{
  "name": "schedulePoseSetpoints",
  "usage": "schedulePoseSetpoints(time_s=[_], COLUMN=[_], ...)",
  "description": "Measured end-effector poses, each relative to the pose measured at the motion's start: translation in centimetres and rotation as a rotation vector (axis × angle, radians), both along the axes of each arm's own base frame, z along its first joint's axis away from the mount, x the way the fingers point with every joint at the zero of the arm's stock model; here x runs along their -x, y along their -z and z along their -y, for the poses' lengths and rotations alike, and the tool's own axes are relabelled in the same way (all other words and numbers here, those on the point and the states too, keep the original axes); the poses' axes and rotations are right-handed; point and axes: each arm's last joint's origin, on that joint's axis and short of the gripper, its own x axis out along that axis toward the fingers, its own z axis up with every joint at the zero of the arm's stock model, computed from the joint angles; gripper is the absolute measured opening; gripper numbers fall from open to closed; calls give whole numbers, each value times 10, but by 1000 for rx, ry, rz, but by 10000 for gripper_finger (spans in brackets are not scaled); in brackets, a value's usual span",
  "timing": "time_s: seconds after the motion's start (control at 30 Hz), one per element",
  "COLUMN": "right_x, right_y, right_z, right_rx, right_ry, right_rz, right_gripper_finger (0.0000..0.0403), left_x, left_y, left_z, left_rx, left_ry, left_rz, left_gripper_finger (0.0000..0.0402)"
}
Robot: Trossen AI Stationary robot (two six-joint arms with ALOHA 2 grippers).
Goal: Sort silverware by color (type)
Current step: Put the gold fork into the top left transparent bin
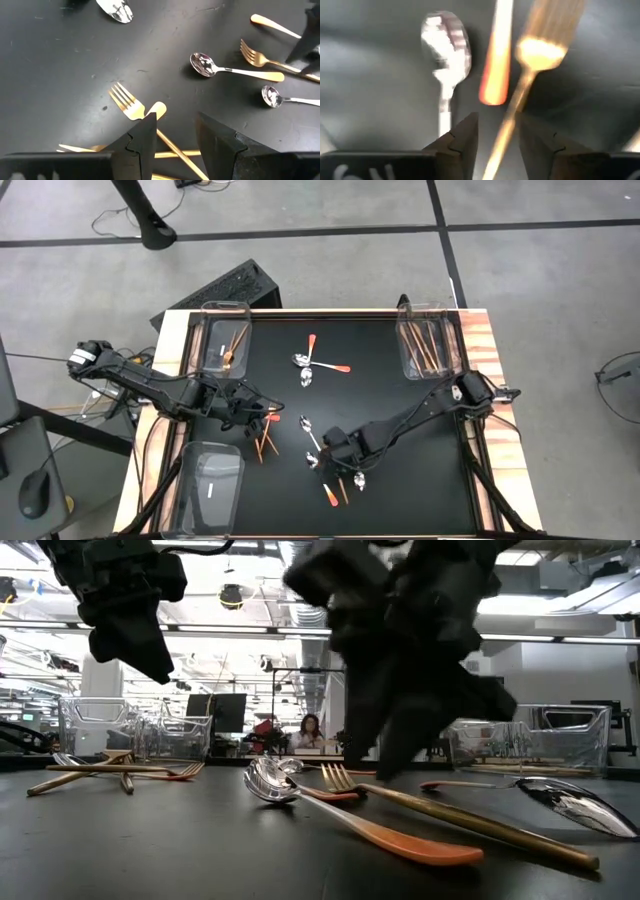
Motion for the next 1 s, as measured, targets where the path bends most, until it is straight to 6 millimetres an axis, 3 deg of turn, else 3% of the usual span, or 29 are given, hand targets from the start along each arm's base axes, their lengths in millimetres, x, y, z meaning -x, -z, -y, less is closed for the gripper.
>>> schedulePoseSetpoints(time_s=[0.2, 0.4, 0.5, 0.8, 1.0], right_x=[0, 0, 0, 2, -5], right_y=[10, 21, 28, 13, 10], right_z=[1, 7, 13, 33, 49], right_rx=[23, 27, 42, 151, 125], right_ry=[21, 80, 101, 47, 1], right_rz=[-31, -99, -143, -292, -294], right_gripper_finger=[179, 165, 147, 65, 15], left_x=[0, 0, 0, 0, 0], left_y=[0, -1, -1, -1, -1], left_z=[-1, -1, -1, -1, -1], left_rx=[-13, -33, -27, -15, -26], left_ry=[-7, -24, -38, -41, -46], left_rz=[0, 12, 16, 16, 18], left_gripper_finger=[121, 120, 120, 120, 120])
